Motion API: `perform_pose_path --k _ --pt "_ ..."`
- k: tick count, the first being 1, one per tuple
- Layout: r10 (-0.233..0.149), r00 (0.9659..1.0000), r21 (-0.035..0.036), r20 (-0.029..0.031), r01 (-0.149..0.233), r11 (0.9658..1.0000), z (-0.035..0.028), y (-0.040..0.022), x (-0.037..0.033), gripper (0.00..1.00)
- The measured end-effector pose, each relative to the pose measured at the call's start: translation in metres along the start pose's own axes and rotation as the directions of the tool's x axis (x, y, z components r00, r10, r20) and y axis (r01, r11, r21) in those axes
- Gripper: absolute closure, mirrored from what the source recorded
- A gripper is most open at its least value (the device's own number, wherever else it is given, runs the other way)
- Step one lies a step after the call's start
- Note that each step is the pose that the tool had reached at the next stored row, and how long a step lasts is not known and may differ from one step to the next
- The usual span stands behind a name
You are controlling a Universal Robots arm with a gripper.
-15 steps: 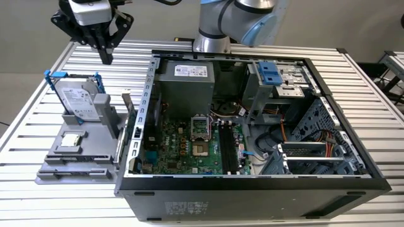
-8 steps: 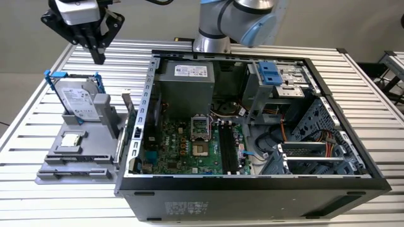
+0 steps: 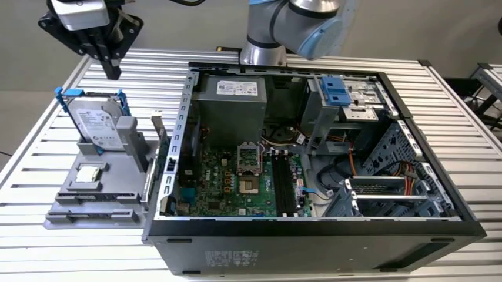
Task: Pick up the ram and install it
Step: 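Reach for the ram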
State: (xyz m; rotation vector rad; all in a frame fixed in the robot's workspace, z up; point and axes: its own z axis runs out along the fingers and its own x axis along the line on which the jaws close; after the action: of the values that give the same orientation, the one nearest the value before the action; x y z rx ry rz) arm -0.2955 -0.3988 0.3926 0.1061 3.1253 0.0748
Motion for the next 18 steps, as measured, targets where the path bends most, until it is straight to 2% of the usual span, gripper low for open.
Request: perform_pose_path --k 11,18 --pt "-0.042 0.9991 -0.0005 -0.0021 0.042 0.9991 -0.0003 -0.0013 0.0186 1.0" --pt "-0.059 0.9982 -0.0008 -0.0029 0.059 0.9982 -0.0005 -0.0023 0.034 1.0"
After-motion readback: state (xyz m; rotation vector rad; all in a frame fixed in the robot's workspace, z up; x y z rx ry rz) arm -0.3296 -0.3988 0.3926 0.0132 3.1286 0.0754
